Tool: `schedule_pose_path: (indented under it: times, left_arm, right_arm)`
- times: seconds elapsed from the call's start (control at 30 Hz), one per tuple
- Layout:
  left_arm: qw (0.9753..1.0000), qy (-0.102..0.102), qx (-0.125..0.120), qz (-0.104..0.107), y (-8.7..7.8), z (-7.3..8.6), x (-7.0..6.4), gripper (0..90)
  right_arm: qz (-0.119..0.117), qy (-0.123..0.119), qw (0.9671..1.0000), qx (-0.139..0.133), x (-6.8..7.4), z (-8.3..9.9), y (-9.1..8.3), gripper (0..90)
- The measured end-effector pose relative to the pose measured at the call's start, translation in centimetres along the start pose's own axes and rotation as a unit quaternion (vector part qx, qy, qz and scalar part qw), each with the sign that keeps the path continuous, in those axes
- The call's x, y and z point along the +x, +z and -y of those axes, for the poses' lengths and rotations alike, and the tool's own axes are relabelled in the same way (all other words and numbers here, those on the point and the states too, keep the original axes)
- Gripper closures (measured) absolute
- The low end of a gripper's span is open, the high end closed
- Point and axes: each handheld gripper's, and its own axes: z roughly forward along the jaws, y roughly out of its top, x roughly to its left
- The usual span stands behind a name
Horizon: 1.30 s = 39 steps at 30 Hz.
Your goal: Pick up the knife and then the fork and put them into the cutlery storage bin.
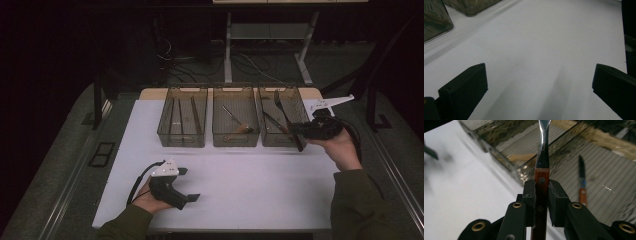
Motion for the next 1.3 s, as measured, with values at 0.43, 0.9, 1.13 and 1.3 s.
schedule_pose_path:
  times: [0.43, 0.9, 1.13, 1.3]
  left_arm:
    - [1.0000, -0.003, -0.003, 0.001, 0.0, 0.0, -0.1, 0.0]
    - [1.0000, -0.004, -0.006, 0.003, 0.0, 0.0, -0.1, 0.0]
    - [1.0000, -0.004, -0.008, 0.005, 0.0, -0.1, -0.1, 0.0]
    - [1.0000, -0.004, -0.007, 0.006, 0.0, -0.1, -0.1, 0.0]
  right_arm:
    - [0.067, 0.035, 0.9967, -0.028, -3.1, -2.7, 0.0, 77.4]
    - [0.119, 0.065, 0.9908, -0.005, -5.9, -2.4, 3.0, 77.4]
    - [0.124, 0.064, 0.9899, 0.028, -6.4, -2.0, 4.3, 77.4]
    - [0.131, 0.066, 0.9877, 0.055, -6.6, -1.4, 5.1, 77.4]
